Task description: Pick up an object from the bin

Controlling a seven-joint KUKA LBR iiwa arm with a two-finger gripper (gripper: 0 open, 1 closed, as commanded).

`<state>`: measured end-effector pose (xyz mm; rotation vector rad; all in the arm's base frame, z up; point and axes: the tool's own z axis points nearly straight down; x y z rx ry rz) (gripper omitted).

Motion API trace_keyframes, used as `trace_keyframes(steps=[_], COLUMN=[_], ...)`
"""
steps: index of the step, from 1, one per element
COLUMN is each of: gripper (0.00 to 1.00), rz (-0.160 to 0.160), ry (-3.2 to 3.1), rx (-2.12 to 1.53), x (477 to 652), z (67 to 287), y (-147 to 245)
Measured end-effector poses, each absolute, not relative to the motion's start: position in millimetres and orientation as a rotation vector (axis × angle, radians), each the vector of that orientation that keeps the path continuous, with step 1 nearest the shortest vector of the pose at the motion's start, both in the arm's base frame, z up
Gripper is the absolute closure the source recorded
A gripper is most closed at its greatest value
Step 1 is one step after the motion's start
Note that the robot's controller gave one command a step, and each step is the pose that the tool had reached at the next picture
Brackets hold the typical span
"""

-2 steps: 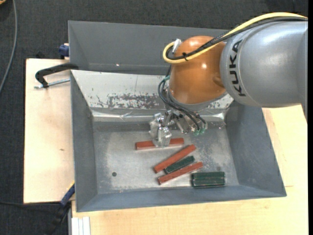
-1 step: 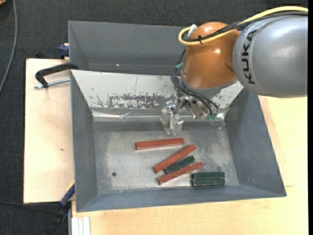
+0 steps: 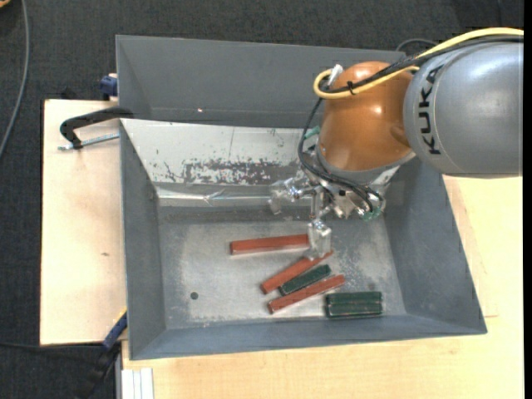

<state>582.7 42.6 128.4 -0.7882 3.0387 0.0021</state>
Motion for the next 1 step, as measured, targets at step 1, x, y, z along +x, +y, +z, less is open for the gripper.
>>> trace_keyframes(steps=[1], gripper=[0.0], rz=[0.002], ry=[3.039], rx=[-0.789], x=[582.8], z=[128.5], y=[42.7])
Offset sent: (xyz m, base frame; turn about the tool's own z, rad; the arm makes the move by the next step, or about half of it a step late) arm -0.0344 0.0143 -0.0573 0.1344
